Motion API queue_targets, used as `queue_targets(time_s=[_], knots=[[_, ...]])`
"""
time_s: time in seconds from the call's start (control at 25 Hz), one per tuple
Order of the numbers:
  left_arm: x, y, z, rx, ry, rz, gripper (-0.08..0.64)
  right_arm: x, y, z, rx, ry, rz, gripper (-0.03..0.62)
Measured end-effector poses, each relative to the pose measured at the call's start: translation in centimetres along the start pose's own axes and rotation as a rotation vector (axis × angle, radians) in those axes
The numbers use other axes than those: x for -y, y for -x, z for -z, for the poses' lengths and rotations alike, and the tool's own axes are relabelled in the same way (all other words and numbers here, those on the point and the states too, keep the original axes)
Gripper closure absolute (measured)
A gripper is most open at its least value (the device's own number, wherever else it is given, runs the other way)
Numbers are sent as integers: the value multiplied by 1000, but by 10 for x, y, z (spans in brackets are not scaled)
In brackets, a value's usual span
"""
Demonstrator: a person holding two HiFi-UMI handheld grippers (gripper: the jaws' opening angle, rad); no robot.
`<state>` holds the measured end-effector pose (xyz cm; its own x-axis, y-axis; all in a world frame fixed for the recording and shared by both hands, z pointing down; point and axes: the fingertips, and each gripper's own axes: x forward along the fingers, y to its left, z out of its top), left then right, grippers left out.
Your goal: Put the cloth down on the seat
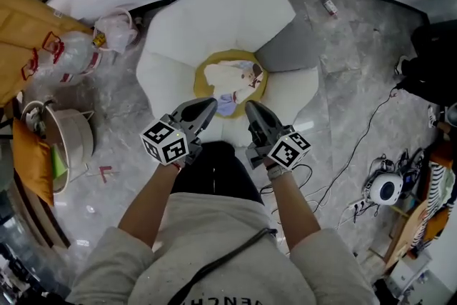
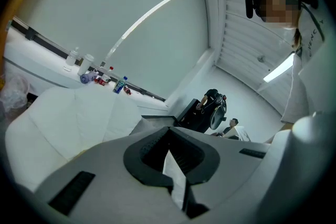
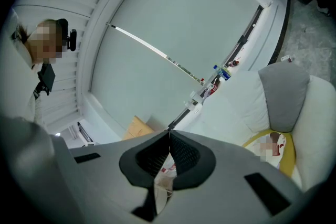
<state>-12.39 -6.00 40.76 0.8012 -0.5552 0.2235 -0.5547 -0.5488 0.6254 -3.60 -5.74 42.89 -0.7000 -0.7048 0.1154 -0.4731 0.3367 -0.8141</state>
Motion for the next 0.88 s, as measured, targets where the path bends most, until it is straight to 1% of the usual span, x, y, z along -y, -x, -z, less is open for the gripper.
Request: queue_targets(time_s=[0.12,0.2,0.4,0.88], knots=[[17,6,-10,13,-6,24,546,-14,5,-1,-44,41,-2,574],[29,10,-13,11,-13,40,546,-23,10,-1,-56,48,-2,574],[48,16,-21,2,-27,72,546,-45,13,-10,-48,40,-12,574],[73,27,-43,-11,-42,81,546,-74,20,-21,-29,35,-17,574]])
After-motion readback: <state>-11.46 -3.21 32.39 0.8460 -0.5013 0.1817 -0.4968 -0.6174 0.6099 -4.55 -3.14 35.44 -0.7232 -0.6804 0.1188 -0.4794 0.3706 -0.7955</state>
